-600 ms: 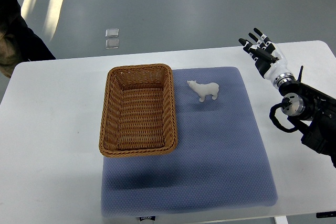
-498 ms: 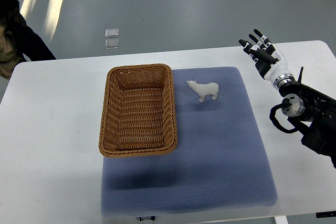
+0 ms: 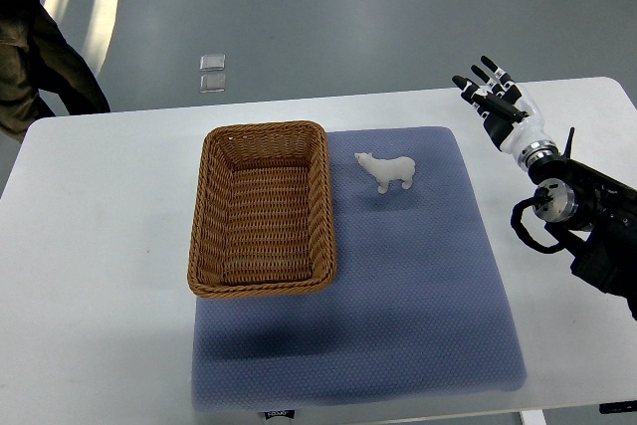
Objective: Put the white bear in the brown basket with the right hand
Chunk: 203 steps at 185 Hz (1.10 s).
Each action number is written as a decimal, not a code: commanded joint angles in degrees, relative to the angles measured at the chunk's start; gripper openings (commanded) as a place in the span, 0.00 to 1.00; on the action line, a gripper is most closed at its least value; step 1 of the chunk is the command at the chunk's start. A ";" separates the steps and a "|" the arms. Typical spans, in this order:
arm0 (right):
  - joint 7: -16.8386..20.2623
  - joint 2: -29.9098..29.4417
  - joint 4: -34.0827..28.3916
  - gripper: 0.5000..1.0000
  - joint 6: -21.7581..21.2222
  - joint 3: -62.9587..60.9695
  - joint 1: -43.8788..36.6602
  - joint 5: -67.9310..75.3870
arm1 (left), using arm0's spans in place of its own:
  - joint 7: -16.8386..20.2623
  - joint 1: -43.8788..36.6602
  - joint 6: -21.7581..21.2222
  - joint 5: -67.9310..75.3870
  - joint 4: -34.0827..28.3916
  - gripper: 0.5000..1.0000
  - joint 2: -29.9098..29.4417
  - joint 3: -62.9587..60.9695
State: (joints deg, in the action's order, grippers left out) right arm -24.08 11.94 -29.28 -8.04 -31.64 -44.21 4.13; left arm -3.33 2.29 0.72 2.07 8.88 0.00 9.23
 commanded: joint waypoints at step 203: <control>0.00 1.42 0.02 0.85 -4.71 0.62 -0.26 -1.58 | 0.08 0.09 -0.19 -0.05 0.00 1.00 0.00 0.00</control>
State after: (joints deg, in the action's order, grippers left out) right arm -24.11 12.80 -29.27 -12.73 -31.11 -44.33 2.97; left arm -3.28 2.29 0.52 2.02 8.87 0.00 9.23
